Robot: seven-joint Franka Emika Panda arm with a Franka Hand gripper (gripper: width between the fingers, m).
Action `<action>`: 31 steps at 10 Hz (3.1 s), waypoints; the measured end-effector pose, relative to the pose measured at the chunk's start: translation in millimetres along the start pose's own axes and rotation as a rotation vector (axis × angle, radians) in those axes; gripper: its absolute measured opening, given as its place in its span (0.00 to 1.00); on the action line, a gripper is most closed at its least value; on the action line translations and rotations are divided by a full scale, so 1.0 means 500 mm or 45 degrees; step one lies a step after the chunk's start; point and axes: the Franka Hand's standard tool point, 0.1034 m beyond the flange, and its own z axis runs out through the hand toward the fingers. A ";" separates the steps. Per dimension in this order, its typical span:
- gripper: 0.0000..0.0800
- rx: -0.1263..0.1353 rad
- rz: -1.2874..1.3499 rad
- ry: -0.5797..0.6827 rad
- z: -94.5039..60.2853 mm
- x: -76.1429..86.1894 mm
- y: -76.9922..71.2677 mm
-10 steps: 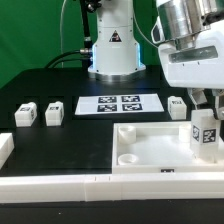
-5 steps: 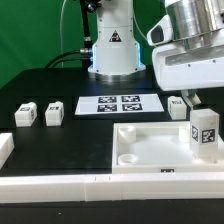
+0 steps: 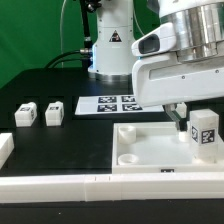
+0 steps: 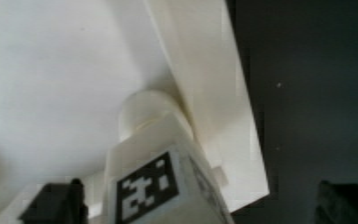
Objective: Assemble one leg
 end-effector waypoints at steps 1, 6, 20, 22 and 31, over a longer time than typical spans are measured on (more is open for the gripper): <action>0.81 0.000 -0.050 0.001 -0.002 0.006 0.007; 0.81 0.000 -0.065 0.004 -0.004 0.007 0.006; 0.37 -0.060 -0.411 0.047 0.000 0.017 0.002; 0.37 -0.059 -0.393 0.047 0.000 0.017 0.002; 0.37 0.031 0.837 0.049 0.001 0.019 0.019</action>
Offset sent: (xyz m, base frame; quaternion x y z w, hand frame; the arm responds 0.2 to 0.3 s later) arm -0.0043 0.0021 0.0127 0.0015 -0.0223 0.0123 0.9997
